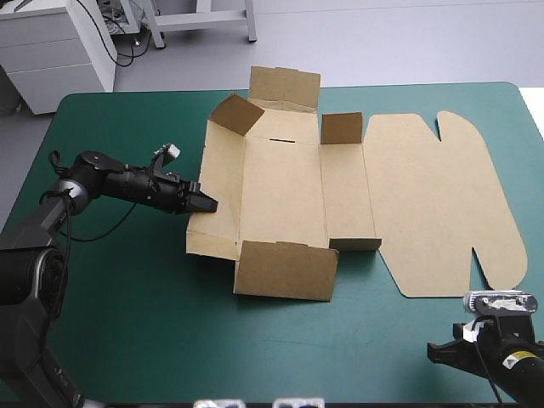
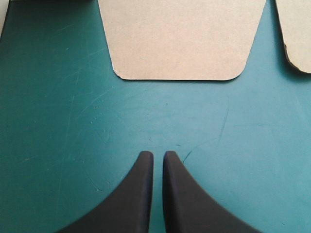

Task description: Fold the box

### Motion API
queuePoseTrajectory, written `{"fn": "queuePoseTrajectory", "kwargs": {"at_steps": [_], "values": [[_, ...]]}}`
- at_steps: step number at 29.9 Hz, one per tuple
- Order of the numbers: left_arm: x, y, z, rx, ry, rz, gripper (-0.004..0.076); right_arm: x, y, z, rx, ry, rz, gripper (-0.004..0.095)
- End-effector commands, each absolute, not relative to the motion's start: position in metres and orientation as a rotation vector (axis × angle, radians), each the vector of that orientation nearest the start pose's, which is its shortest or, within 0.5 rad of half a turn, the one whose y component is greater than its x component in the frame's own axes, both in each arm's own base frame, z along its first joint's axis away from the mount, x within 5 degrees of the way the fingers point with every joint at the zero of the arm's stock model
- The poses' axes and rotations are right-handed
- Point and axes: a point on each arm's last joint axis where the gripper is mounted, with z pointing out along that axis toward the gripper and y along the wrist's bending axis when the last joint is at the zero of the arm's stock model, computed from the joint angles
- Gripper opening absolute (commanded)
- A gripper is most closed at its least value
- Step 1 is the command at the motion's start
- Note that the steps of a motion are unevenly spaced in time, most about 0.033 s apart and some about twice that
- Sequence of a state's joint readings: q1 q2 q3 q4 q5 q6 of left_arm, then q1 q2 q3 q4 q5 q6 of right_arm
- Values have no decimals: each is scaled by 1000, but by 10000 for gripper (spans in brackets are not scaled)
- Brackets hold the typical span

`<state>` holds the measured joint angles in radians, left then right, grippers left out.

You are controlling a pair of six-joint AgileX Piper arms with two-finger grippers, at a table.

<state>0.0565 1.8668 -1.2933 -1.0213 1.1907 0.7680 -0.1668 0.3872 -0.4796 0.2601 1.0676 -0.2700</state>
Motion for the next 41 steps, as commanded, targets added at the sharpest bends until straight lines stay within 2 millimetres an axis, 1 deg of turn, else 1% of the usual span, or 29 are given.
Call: {"fn": "queuePoseTrajectory", "kwargs": {"at_steps": [1, 5, 7, 11, 14, 20, 22, 26, 29, 31, 34, 37, 39, 41], "values": [[365, -50, 266, 419, 2538, -1131, -8, 59, 11, 274, -66, 2356, 133, 66], [370, -43, 290, 559, 2640, -901, -8, 59, 11, 274, -66, 2356, 133, 66], [374, -44, 306, 655, 2635, -731, -8, 59, 11, 274, -66, 2356, 133, 66], [378, -53, 335, 797, 2584, -459, -8, 59, 11, 274, -64, 2356, 134, 66], [379, -66, 353, 937, 2522, -266, -8, 59, 11, 274, -64, 2356, 134, 66], [375, -104, 385, 1209, 2325, 80, -8, 59, 11, 274, -64, 2356, 134, 66], [371, -121, 395, 1291, 2230, 179, -8, 59, 11, 274, -64, 2356, 134, 66], [366, -150, 416, 1352, 2036, 387, -8, 59, 11, 274, -64, 2356, 134, 66], [359, -180, 432, 1388, 1820, 545, -8, 59, 11, 274, -64, 2356, 134, 66], [355, -199, 441, 1397, 1676, 618, -8, 59, 11, 274, -64, 2356, 134, 66], [343, -226, 451, 1418, 1495, 676, -8, 59, 11, 274, -64, 2356, 134, 66], [330, -248, 457, 1437, 1379, 676, -8, 59, 11, 274, -64, 2356, 134, 66], [323, -260, 460, 1438, 1315, 673, -8, 59, 11, 274, -64, 2356, 134, 66], [322, -265, 465, 1401, 1251, 685, -8, 59, 11, 274, -64, 2356, 134, 66]]}}
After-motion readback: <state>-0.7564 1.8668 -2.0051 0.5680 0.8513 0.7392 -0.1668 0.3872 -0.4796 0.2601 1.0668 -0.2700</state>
